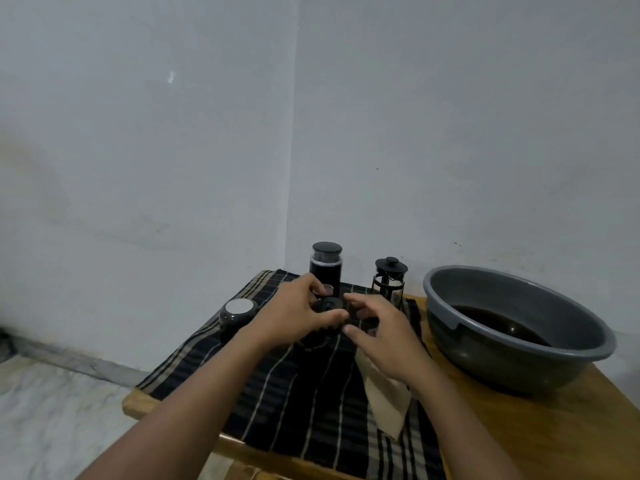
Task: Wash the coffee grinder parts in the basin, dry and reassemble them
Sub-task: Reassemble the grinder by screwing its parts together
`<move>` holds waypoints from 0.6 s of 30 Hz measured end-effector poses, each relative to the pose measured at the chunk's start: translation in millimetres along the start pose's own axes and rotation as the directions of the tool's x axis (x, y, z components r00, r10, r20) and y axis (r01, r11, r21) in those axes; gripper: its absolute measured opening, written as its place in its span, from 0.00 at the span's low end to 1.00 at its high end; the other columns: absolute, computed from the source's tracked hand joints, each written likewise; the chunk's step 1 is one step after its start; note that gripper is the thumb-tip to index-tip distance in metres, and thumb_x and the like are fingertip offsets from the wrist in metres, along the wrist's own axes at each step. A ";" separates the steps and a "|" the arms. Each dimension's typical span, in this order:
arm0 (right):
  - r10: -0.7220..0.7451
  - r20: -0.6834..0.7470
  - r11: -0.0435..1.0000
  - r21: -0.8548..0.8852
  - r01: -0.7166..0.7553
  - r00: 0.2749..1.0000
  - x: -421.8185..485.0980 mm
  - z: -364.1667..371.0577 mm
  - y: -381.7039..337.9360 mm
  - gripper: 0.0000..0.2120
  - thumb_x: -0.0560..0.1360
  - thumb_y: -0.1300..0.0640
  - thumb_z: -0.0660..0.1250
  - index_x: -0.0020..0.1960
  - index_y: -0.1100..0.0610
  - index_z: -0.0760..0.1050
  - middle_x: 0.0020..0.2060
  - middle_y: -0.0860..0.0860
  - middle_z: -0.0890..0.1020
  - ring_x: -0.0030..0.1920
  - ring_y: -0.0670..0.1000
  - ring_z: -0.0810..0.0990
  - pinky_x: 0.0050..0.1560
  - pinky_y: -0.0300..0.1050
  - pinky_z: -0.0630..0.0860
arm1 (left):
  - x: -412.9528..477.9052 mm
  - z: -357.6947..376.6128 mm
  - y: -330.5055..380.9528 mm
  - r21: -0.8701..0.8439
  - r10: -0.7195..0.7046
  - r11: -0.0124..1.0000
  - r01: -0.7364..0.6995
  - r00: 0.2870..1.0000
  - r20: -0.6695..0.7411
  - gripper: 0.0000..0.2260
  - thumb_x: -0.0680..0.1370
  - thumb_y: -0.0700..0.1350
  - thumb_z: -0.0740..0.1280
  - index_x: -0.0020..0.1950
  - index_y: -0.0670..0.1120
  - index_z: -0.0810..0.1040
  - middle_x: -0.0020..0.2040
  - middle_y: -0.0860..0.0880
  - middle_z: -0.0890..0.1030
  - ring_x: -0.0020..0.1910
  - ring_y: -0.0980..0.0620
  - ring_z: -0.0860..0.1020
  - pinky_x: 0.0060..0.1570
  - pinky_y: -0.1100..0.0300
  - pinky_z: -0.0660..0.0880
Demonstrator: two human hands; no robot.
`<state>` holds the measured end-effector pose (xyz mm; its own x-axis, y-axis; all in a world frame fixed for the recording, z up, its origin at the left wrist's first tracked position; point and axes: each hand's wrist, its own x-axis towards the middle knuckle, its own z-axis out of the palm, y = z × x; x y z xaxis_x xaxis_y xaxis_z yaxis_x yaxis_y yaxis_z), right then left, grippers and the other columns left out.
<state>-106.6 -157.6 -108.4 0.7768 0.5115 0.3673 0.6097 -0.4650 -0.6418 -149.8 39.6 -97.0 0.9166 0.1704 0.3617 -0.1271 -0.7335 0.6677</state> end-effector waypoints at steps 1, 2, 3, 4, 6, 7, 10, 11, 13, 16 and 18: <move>-0.037 0.045 0.999 0.041 0.036 0.998 5.6 5.5 -5.9 0.22 0.77 0.54 0.72 0.69 0.44 0.74 0.61 0.40 0.76 0.60 0.40 0.76 0.62 0.40 0.75 | 0.4 -1.7 -0.8 -0.004 -0.013 1.000 0.013 0.999 -0.035 0.22 0.68 0.61 0.79 0.51 0.51 0.75 0.42 0.55 0.79 0.39 0.60 0.77 0.35 0.68 0.69; -0.062 0.059 0.996 0.075 0.057 0.996 10.8 11.2 -9.5 0.22 0.76 0.56 0.73 0.68 0.45 0.76 0.59 0.41 0.79 0.59 0.41 0.78 0.61 0.41 0.77 | 0.8 -2.5 -2.6 -0.020 -0.018 1.000 0.017 0.997 -0.078 0.22 0.66 0.61 0.80 0.48 0.51 0.75 0.42 0.54 0.80 0.39 0.58 0.77 0.36 0.66 0.70; -0.073 0.037 0.992 0.107 0.069 0.997 16.2 17.8 -9.3 0.19 0.75 0.57 0.74 0.65 0.47 0.78 0.57 0.43 0.81 0.56 0.42 0.80 0.60 0.43 0.79 | 0.8 -3.2 -6.2 -0.045 -0.023 0.999 0.018 0.993 -0.120 0.22 0.64 0.62 0.81 0.46 0.51 0.76 0.41 0.54 0.81 0.39 0.57 0.78 0.37 0.64 0.71; -0.077 0.002 0.989 0.129 0.076 0.997 20.7 23.9 -9.2 0.17 0.75 0.58 0.74 0.63 0.48 0.80 0.55 0.44 0.83 0.53 0.42 0.82 0.57 0.44 0.80 | 1.0 -3.6 -12.1 -0.073 -0.033 0.997 0.023 0.990 -0.138 0.23 0.63 0.64 0.80 0.45 0.52 0.78 0.40 0.54 0.82 0.39 0.56 0.80 0.38 0.63 0.73; -0.074 -0.052 0.991 0.109 0.079 0.996 25.0 34.5 -4.6 0.15 0.75 0.58 0.75 0.60 0.49 0.82 0.53 0.44 0.84 0.51 0.40 0.82 0.54 0.39 0.80 | -0.4 -1.7 -24.7 -0.118 -0.061 0.992 0.047 0.991 -0.120 0.23 0.61 0.68 0.78 0.44 0.53 0.81 0.39 0.54 0.84 0.40 0.57 0.83 0.41 0.59 0.78; -0.071 -0.047 0.993 0.091 0.075 0.996 25.7 39.6 -0.7 0.15 0.75 0.59 0.74 0.60 0.48 0.82 0.53 0.43 0.84 0.51 0.39 0.81 0.54 0.36 0.79 | -1.8 -0.3 -31.8 -0.118 -0.071 0.991 0.059 0.992 -0.106 0.22 0.63 0.68 0.77 0.44 0.53 0.82 0.39 0.54 0.85 0.41 0.58 0.83 0.43 0.58 0.81; -0.030 0.075 0.999 -0.042 0.033 0.997 24.8 53.2 13.8 0.15 0.76 0.52 0.72 0.62 0.40 0.80 0.57 0.40 0.82 0.58 0.39 0.78 0.60 0.40 0.76 | -7.1 3.4 -47.0 -0.028 -0.071 0.997 0.070 0.996 -0.056 0.13 0.71 0.61 0.77 0.44 0.52 0.84 0.38 0.56 0.85 0.38 0.63 0.82 0.43 0.61 0.80; -0.004 0.125 0.993 -0.119 0.019 0.992 24.3 56.2 18.1 0.15 0.77 0.48 0.70 0.63 0.39 0.79 0.61 0.40 0.79 0.63 0.41 0.75 0.65 0.45 0.74 | -9.2 4.9 -50.2 0.021 -0.071 0.997 0.072 0.997 -0.031 0.11 0.73 0.58 0.77 0.44 0.52 0.85 0.38 0.56 0.84 0.38 0.64 0.81 0.41 0.65 0.78; 0.058 0.193 0.987 -0.159 -0.027 0.979 21.9 59.4 21.2 0.16 0.78 0.45 0.66 0.66 0.40 0.78 0.67 0.39 0.72 0.68 0.42 0.69 0.69 0.48 0.70 | -12.9 8.6 -54.8 0.115 -0.088 0.990 0.087 0.996 0.001 0.09 0.76 0.56 0.75 0.46 0.51 0.86 0.38 0.57 0.83 0.38 0.63 0.79 0.39 0.67 0.74; 0.060 0.226 0.994 -0.099 -0.039 0.972 17.5 62.6 21.8 0.19 0.75 0.45 0.70 0.66 0.43 0.76 0.63 0.40 0.73 0.65 0.42 0.72 0.63 0.39 0.70 | -12.9 15.0 -51.4 0.241 -0.097 0.965 0.098 0.995 -0.018 0.10 0.77 0.55 0.71 0.42 0.50 0.84 0.45 0.54 0.82 0.44 0.55 0.80 0.47 0.55 0.79; 0.055 0.229 0.995 -0.094 -0.034 0.972 15.4 69.0 21.1 0.22 0.71 0.45 0.75 0.63 0.41 0.73 0.58 0.40 0.78 0.58 0.42 0.78 0.58 0.40 0.76 | -9.1 11.9 -41.1 0.316 -0.141 0.939 0.134 0.990 -0.002 0.12 0.77 0.55 0.69 0.41 0.48 0.83 0.44 0.52 0.83 0.44 0.51 0.81 0.46 0.53 0.80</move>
<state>-92.7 -109.7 -162.8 0.7522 0.6372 0.1679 0.5953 -0.5478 -0.5878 -148.4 60.4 -135.5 0.9244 0.2734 0.2658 0.1233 -0.8740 0.4701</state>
